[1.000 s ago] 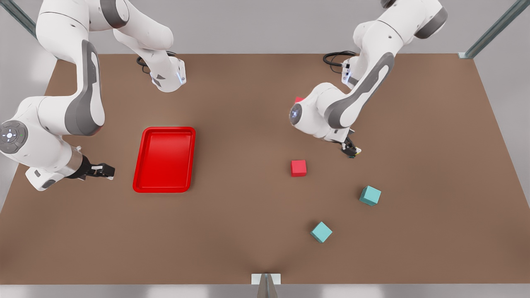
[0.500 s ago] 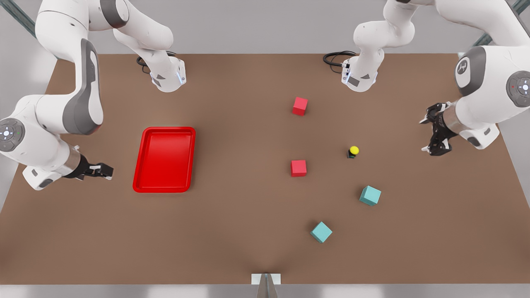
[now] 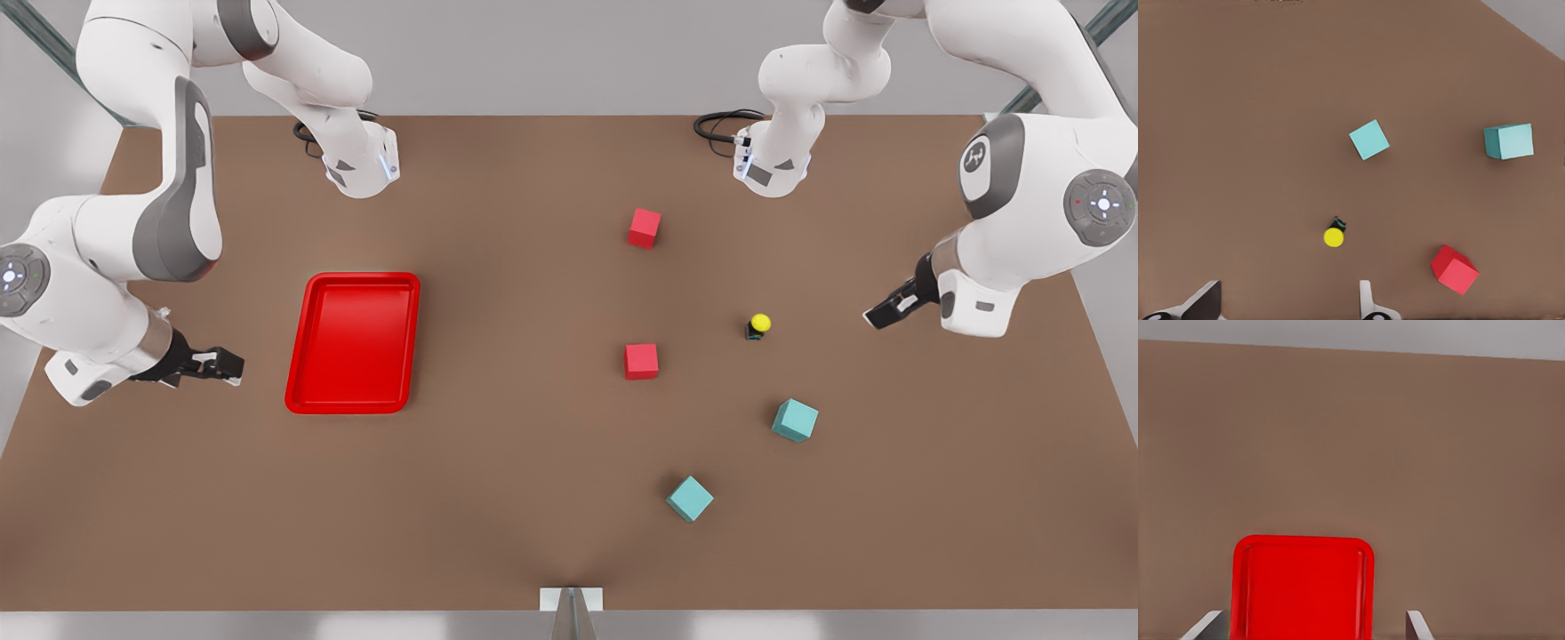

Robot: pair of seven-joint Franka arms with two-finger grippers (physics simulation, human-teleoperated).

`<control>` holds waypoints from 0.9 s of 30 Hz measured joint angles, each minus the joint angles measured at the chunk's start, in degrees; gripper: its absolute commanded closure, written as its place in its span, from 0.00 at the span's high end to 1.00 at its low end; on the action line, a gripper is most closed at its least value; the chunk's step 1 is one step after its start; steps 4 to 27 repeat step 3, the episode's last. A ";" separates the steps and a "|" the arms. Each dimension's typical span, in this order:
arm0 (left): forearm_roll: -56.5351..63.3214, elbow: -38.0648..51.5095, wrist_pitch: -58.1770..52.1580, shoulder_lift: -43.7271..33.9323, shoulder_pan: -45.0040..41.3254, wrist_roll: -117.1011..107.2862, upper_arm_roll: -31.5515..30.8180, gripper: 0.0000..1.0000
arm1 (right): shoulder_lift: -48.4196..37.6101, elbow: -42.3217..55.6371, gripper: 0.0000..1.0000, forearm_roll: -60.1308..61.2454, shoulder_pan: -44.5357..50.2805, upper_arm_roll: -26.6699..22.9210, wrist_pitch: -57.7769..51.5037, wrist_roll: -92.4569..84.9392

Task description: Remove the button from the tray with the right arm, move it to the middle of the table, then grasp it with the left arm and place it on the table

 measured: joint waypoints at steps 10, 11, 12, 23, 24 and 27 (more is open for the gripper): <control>-0.02 0.01 0.03 -0.09 -0.12 5.43 -0.01 1.00 | 0.03 -0.09 1.00 -0.01 0.03 0.00 -0.02 0.03; -0.02 0.01 0.03 -0.09 -0.12 5.43 -0.01 1.00 | 0.03 -0.09 1.00 -0.01 0.03 0.00 -0.02 0.03; -0.02 0.01 0.03 -0.09 -0.12 5.43 -0.01 1.00 | 0.03 -0.09 1.00 -0.01 0.03 0.00 -0.02 0.03; -0.02 0.01 0.03 -0.09 -0.12 5.43 -0.01 1.00 | 0.03 -0.09 1.00 -0.01 0.03 0.00 -0.02 0.03; -0.02 0.01 0.03 -0.09 -0.12 5.43 -0.01 1.00 | 0.03 -0.09 1.00 -0.01 0.03 0.00 -0.02 0.03; -0.02 0.01 0.03 -0.09 -0.12 5.43 -0.01 1.00 | 0.03 -0.09 1.00 -0.01 0.03 0.00 -0.02 0.03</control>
